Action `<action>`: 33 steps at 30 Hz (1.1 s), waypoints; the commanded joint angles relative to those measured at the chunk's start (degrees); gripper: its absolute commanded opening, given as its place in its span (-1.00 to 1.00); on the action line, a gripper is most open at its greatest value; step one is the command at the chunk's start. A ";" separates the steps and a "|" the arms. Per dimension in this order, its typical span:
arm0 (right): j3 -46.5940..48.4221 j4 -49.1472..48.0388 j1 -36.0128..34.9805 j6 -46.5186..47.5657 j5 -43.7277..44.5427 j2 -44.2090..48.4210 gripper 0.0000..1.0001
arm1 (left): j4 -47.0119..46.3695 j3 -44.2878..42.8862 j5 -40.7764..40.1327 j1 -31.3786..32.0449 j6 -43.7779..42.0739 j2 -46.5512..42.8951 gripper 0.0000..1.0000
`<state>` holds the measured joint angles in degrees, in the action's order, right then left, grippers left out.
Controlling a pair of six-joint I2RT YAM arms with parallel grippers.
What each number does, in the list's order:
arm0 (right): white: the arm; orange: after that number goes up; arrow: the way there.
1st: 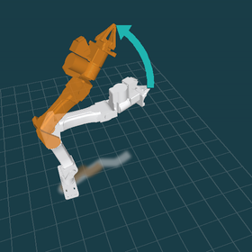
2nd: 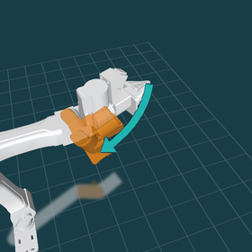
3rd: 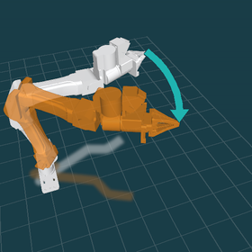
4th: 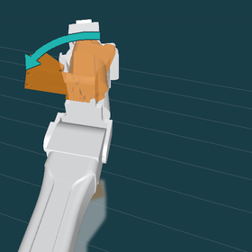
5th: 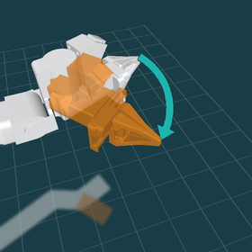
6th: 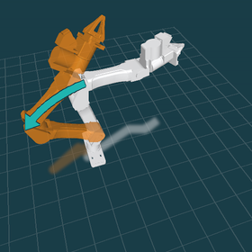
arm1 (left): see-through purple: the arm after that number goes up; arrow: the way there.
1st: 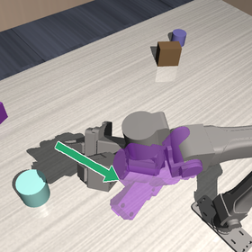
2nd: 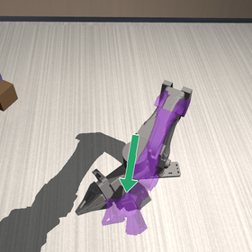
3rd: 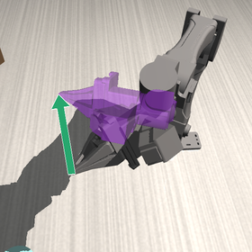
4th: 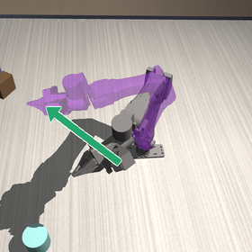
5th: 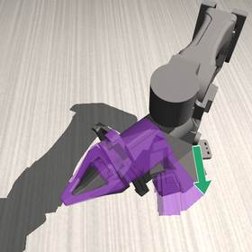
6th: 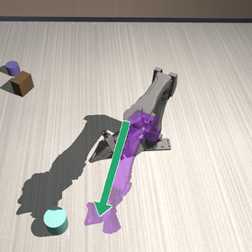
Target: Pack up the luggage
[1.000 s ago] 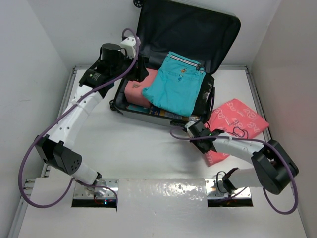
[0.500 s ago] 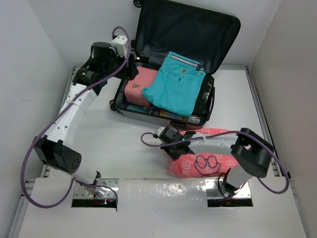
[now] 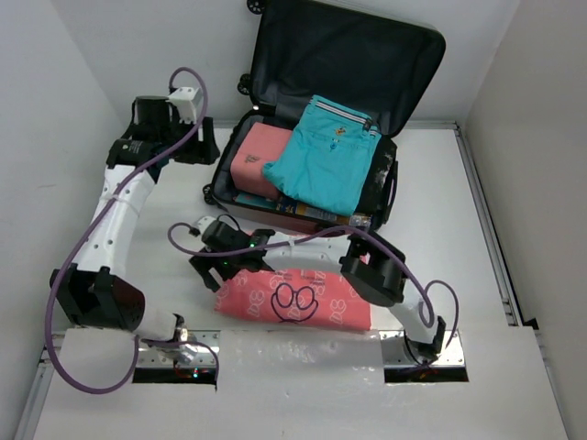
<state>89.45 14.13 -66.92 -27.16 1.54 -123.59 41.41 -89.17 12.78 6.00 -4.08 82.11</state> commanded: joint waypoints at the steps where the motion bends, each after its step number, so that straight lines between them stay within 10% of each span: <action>1: 8.97 8.16 -0.94 1.75 -1.89 1.41 0.74 | 1.39 1.53 1.90 -4.49 2.56 -2.47 0.29; 8: -0.74 27.51 -0.06 -0.69 1.44 23.80 0.98 | 7.08 9.34 13.90 -12.95 15.42 -6.08 0.21; 17: -44.78 26.66 13.28 -28.11 2.32 62.22 0.98 | 7.85 36.59 12.10 -6.71 13.12 -7.74 0.31; 22: -53.32 20.95 24.72 -25.32 2.51 66.64 0.98 | -1.67 46.25 8.31 3.65 17.17 -11.09 0.44; 33: -68.08 5.48 32.29 -27.16 -1.28 62.77 0.98 | -9.14 53.83 8.05 4.46 24.38 -3.89 0.54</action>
<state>23.14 25.89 -34.68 -53.01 1.37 -59.61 37.23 -35.55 20.84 10.31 18.00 76.25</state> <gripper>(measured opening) 0.986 0.770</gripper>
